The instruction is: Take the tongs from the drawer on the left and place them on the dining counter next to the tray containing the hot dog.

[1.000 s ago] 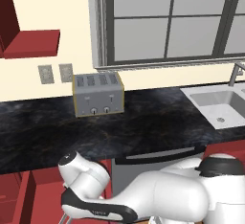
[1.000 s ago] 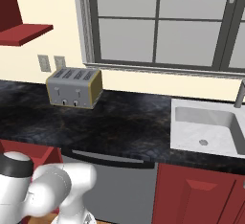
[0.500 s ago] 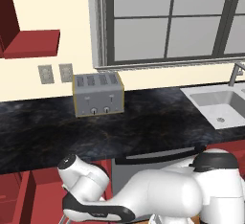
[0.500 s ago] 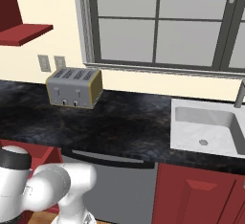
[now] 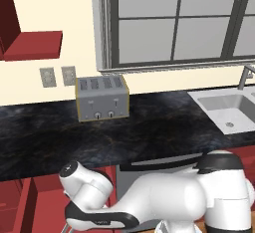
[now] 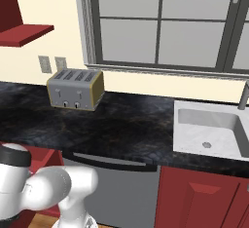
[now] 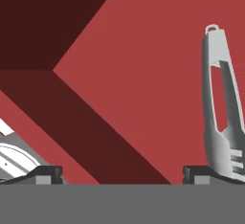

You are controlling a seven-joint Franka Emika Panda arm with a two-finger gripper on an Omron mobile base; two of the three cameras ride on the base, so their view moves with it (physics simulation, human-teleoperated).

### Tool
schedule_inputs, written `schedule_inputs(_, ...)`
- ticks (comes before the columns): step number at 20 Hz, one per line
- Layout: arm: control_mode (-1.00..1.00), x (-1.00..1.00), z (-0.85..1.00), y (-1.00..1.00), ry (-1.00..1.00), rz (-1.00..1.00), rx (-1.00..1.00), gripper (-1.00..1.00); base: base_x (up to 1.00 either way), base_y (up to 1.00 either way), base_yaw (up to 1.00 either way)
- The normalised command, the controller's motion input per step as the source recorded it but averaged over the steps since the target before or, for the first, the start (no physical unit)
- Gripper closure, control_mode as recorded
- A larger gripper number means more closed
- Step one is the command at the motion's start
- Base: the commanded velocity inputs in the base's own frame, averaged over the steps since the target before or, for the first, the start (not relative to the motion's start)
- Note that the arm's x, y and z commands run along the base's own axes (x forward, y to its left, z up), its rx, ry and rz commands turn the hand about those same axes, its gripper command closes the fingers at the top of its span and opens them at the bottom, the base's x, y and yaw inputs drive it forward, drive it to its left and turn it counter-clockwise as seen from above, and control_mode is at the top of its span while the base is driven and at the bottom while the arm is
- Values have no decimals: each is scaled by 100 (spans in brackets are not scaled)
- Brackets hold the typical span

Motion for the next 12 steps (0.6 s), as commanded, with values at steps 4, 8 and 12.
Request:
schedule_inputs(4,-100,6,-6,14,-2,0,0,-100,0,0,0)
schedule_inputs(8,-100,0,-15,15,-1,0,0,-100,0,0,0)
schedule_inputs(12,-100,0,-12,9,0,0,0,-100,0,0,0)
